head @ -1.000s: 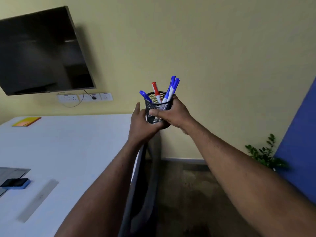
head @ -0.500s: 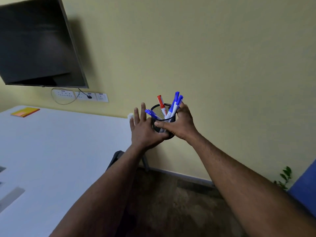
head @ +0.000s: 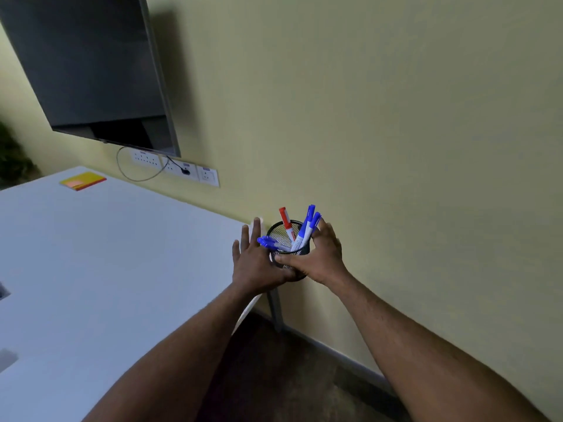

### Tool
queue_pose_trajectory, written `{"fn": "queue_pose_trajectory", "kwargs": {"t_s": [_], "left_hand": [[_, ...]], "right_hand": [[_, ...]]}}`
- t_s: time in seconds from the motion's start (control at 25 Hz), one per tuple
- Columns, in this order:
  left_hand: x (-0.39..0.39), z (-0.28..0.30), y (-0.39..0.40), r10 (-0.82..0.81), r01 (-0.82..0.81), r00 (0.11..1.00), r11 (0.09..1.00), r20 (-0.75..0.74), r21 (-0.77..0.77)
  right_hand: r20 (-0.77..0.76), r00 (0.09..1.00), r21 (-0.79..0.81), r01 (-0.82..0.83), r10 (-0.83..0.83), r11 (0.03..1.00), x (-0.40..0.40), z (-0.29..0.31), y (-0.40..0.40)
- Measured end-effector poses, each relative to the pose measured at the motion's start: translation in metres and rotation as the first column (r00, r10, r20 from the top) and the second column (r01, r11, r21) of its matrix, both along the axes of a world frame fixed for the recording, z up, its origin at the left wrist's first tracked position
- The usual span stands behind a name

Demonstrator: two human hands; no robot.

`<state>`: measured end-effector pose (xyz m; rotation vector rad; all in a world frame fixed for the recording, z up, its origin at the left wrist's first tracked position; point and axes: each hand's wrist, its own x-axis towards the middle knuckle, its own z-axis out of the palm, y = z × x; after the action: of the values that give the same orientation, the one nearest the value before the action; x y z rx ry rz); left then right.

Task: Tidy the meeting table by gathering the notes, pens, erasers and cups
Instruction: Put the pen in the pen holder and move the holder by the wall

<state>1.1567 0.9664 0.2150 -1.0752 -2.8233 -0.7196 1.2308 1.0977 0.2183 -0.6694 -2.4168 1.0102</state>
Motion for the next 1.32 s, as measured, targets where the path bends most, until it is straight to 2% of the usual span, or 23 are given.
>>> {"fn": "queue_pose_trajectory", "kwargs": {"t_s": [0.4, 0.48, 0.6, 0.72, 0.8, 0.92, 1.0, 1.12, 1.32], "left_hand": [[-0.130, -0.072, -0.006, 0.330, -0.315, 0.933, 0.942, 0.145, -0.118], [-0.157, -0.086, -0.006, 0.385, -0.364, 0.905, 0.921, 0.181, -0.136], [-0.199, -0.106, 0.000, 0.446, -0.418, 0.867, 0.894, 0.222, -0.160], [-0.239, -0.129, 0.005, 0.494, -0.460, 0.827, 0.869, 0.270, -0.181], [-0.262, -0.148, 0.006, 0.538, -0.488, 0.787, 0.842, 0.302, -0.228], [-0.285, -0.182, -0.001, 0.616, -0.444, 0.716, 0.765, 0.328, -0.468], [-0.290, -0.203, -0.011, 0.648, -0.383, 0.646, 0.733, 0.405, -0.562], [-0.294, -0.230, -0.023, 0.672, -0.354, 0.536, 0.729, 0.512, -0.586], [-0.296, -0.241, -0.024, 0.693, -0.341, 0.523, 0.703, 0.496, -0.624]], "right_hand": [[0.081, 0.945, -0.172, -0.301, 0.318, 0.938, -0.168, -0.070, 0.005], [0.078, 0.916, -0.215, -0.370, 0.394, 0.904, -0.202, -0.085, 0.007], [0.034, 0.842, -0.361, -0.492, 0.538, 0.792, -0.257, -0.106, 0.018], [0.048, 0.792, -0.449, -0.528, 0.609, 0.721, -0.307, -0.129, 0.027], [0.066, 0.785, -0.459, -0.524, 0.616, 0.717, -0.336, -0.140, 0.032], [0.066, 0.799, -0.484, -0.498, 0.597, 0.720, -0.381, -0.157, 0.042], [0.071, 0.826, -0.478, -0.463, 0.559, 0.746, -0.409, -0.167, 0.048], [0.052, 0.878, -0.451, -0.404, 0.475, 0.796, -0.453, -0.181, 0.053], [0.005, 0.941, -0.430, -0.302, 0.337, 0.851, -0.508, -0.200, 0.056]]}}
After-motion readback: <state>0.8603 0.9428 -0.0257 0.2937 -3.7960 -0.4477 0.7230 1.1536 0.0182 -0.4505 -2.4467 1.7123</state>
